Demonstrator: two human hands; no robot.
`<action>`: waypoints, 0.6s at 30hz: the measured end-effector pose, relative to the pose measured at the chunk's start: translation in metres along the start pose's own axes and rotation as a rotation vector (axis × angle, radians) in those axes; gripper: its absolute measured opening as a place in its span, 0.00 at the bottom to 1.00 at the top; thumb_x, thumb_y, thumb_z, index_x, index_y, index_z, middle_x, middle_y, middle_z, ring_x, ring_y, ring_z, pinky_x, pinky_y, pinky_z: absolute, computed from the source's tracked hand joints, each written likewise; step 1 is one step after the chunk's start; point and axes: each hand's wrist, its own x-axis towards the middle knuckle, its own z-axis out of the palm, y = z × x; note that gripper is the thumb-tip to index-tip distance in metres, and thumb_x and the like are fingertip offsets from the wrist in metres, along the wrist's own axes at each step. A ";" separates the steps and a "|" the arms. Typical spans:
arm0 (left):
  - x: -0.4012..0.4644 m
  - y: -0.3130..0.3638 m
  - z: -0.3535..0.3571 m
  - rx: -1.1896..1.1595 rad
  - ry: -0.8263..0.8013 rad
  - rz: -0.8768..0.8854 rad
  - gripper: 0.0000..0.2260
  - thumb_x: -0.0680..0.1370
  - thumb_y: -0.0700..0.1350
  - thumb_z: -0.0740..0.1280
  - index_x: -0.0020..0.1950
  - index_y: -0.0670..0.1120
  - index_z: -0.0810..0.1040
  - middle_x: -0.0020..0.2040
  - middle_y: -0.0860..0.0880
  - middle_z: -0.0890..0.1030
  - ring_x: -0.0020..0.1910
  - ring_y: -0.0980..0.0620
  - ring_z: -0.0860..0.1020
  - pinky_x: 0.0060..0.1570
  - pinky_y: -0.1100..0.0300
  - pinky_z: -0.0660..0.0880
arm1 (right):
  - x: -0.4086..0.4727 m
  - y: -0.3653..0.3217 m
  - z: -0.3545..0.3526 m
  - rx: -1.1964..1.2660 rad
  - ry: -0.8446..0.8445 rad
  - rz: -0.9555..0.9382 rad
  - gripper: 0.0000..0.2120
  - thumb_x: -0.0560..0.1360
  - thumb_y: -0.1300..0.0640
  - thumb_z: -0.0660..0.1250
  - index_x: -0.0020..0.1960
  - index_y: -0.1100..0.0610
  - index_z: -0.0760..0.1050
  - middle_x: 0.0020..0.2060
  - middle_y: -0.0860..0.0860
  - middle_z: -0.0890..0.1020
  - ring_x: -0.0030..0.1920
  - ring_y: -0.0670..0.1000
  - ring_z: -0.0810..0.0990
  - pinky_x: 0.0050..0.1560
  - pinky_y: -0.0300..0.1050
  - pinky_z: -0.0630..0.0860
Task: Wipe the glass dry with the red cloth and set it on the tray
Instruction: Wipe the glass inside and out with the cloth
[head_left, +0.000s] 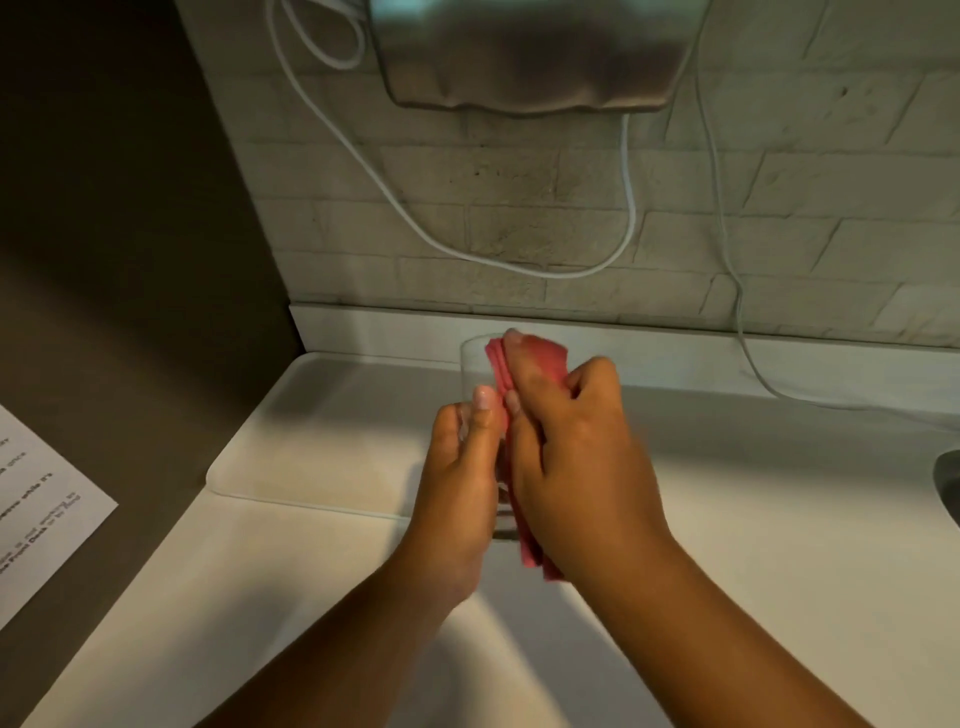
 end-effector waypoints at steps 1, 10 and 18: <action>-0.003 -0.001 0.002 0.008 -0.014 -0.015 0.32 0.68 0.78 0.59 0.63 0.60 0.79 0.55 0.55 0.90 0.55 0.52 0.89 0.54 0.48 0.85 | 0.007 0.002 -0.002 -0.005 0.007 0.002 0.24 0.79 0.41 0.51 0.72 0.44 0.70 0.47 0.48 0.69 0.35 0.47 0.73 0.33 0.42 0.76; 0.013 0.016 -0.011 -0.059 0.110 -0.022 0.25 0.69 0.76 0.60 0.55 0.62 0.81 0.49 0.51 0.91 0.51 0.50 0.90 0.56 0.45 0.84 | -0.022 0.003 0.004 -0.001 -0.133 -0.028 0.21 0.82 0.39 0.49 0.73 0.39 0.66 0.44 0.42 0.68 0.33 0.43 0.73 0.29 0.36 0.73; 0.006 0.010 -0.008 -0.099 0.047 -0.034 0.20 0.67 0.79 0.61 0.48 0.72 0.83 0.52 0.59 0.90 0.53 0.57 0.89 0.55 0.48 0.83 | -0.012 -0.004 0.003 -0.037 -0.090 -0.102 0.25 0.82 0.39 0.48 0.79 0.36 0.57 0.49 0.47 0.65 0.36 0.46 0.73 0.31 0.38 0.76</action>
